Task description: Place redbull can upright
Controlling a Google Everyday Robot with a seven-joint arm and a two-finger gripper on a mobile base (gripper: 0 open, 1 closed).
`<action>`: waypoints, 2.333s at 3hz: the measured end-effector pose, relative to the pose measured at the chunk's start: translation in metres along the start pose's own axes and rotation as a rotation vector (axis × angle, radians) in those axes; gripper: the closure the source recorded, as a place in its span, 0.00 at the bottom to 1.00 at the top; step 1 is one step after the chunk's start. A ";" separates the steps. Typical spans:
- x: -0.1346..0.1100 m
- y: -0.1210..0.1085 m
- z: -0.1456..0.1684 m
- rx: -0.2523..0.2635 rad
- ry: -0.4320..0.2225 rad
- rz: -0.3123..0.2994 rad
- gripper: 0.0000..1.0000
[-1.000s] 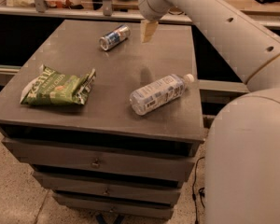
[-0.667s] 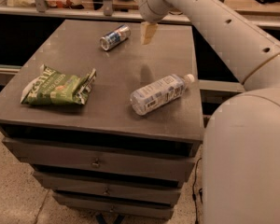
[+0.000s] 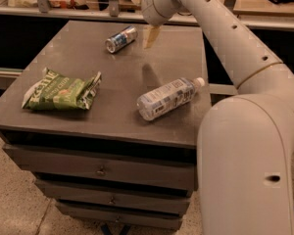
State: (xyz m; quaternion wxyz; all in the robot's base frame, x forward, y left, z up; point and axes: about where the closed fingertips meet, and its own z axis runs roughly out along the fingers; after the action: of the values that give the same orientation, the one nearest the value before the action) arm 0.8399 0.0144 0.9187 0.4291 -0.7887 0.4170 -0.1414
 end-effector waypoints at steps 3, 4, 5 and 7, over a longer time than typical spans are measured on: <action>-0.011 -0.012 0.002 -0.025 -0.095 -0.156 0.00; -0.005 -0.031 -0.011 0.041 0.000 -0.207 0.00; -0.009 -0.047 -0.044 0.138 0.090 -0.284 0.00; -0.054 -0.008 -0.078 0.157 0.166 -0.498 0.00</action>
Offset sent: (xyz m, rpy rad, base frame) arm 0.0155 0.0095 0.0137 -0.0591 -0.0054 0.2372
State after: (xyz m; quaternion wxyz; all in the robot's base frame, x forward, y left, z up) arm 0.7655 0.0153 0.9785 0.4053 -0.8169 0.2318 -0.3386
